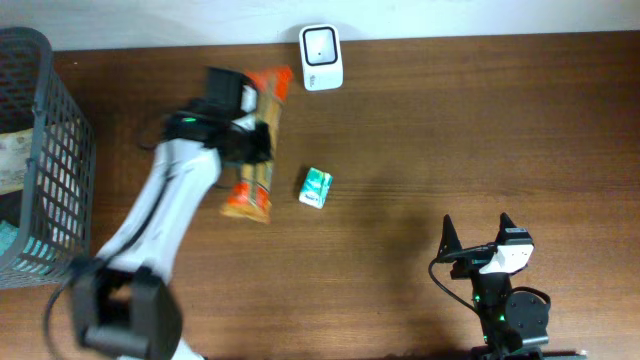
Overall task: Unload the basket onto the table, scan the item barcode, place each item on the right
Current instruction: 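Take the spaghetti package from the basket with the left gripper and place it center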
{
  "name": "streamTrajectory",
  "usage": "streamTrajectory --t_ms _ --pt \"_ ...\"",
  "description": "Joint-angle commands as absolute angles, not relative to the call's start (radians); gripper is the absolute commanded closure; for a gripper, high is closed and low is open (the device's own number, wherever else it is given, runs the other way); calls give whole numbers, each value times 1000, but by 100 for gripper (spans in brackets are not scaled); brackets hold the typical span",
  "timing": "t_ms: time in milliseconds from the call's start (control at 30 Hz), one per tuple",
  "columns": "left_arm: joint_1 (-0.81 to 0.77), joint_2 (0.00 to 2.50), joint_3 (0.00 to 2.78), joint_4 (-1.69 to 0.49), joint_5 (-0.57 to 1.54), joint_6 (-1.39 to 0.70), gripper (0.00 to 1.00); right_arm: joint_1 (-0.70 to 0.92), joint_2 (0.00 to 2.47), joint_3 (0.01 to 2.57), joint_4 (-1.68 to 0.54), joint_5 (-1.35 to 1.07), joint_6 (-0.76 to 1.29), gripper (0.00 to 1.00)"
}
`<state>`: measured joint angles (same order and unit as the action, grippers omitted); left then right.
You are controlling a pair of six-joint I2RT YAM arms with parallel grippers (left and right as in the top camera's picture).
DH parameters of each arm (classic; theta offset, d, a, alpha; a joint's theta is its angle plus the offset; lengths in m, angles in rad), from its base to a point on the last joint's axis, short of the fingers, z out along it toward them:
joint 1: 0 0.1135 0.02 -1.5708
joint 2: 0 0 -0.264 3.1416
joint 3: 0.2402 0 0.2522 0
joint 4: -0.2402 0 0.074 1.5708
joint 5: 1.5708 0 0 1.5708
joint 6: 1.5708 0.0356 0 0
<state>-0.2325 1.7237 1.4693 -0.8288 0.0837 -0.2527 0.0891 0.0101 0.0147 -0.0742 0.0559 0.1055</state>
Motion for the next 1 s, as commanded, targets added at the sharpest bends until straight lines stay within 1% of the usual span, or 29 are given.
streamTrajectory --t_ms 0,67,133,167,200,233,300,367,400,433,500,567,633,700,733,967 --pt "-294 1863 1469 -848 122 -422 100 96 4 6 -75 61 109 1" --pt "-353 1964 1467 -873 142 -423 100 96 4 6 -75 61 109 1" --pt "-370 2000 1467 -873 142 -422 100 96 4 6 -75 61 109 1" --pt "-371 2006 1467 -873 142 -422 82 96 4 6 -75 61 109 1" --pt "-370 2006 1467 -872 142 -422 13 96 4 6 -75 61 108 1" --pt "-370 2005 1471 -872 142 -421 1 96 4 6 -75 61 109 1" --pt "-370 1988 1553 -917 101 -390 1 96 4 6 -75 61 109 1" --pt "-355 1933 1738 -1003 4 -315 1 96 4 6 -75 61 108 1" --pt "-340 1911 1837 -1032 -8 -281 1 96 4 6 -75 61 108 1" --pt "-301 1882 1982 -1055 -8 -240 1 96 4 6 -75 61 108 1" --pt "-226 1858 2112 -1053 -30 -164 1 96 4 6 -75 61 108 1" --pt "-90 1844 2214 -1053 -58 -136 1 96 4 6 -75 61 108 1" --pt "65 1832 2240 -1052 -57 -136 1 96 4 6 -75 61 109 1" --pt "168 1832 2240 -1053 -57 -137 1 96 4 6 -75 61 109 1" --pt "248 1832 2240 -1052 -57 -142 1 96 4 6 -75 61 109 1" --pt "496 1830 2240 -1063 -57 -141 1 96 4 6 -75 61 109 1"
